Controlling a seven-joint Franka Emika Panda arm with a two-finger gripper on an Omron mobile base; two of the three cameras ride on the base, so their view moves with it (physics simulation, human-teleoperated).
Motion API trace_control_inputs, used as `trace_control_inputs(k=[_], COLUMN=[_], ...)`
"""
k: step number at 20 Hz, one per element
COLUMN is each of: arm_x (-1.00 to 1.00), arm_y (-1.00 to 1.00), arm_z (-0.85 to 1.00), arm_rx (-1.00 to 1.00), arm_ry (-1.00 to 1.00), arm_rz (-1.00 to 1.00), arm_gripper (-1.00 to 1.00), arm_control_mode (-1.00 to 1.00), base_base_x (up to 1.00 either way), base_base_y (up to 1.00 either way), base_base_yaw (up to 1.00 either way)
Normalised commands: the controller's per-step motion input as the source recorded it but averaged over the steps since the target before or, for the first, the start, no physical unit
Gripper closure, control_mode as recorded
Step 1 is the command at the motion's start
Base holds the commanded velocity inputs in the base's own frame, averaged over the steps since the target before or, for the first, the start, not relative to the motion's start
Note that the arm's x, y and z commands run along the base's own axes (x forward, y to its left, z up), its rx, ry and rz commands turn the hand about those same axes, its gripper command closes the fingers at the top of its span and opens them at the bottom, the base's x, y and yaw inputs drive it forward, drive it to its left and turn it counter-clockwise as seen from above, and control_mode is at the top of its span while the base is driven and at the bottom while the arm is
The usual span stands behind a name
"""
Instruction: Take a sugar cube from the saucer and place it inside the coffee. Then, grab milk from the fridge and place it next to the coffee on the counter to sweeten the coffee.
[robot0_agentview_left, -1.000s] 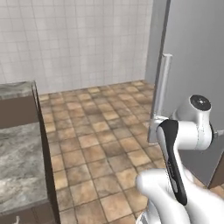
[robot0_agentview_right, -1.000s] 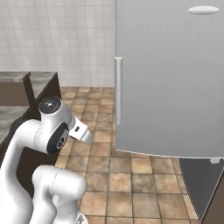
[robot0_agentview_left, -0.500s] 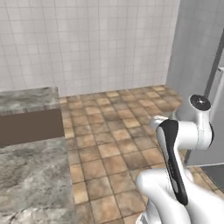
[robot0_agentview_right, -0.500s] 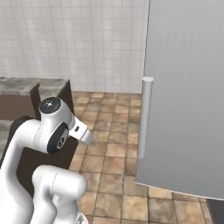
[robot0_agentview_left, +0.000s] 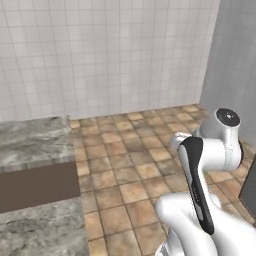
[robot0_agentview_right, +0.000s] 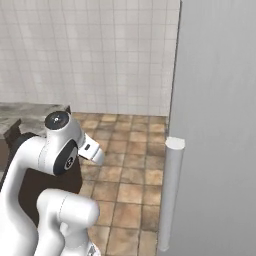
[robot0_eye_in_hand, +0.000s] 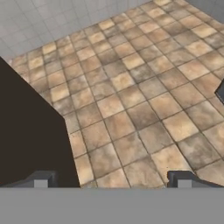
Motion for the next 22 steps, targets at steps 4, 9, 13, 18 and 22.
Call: trace_control_inputs(k=[4,9,13,18,22], arm_x=[0.0,0.0,0.0,0.0,0.0], arm_y=[0.0,0.0,0.0,0.0,0.0], arm_z=[0.0,0.0,0.0,0.0,0.0], arm_rx=[0.0,0.0,0.0,0.0,0.0], arm_ry=[0.0,0.0,0.0,0.0,0.0], arm_rz=[0.0,0.0,0.0,0.0,0.0], arm_gripper=[-1.0,-1.0,-1.0,-1.0,-1.0], arm_control_mode=[1.0,1.0,1.0,1.0,1.0], base_base_x=[0.88,0.64,0.53,0.49,0.67], base_base_y=[0.04,0.0,0.0,-0.06,-0.01], base_base_yaw=[0.0,-0.09,-0.25,-0.39,-0.46])
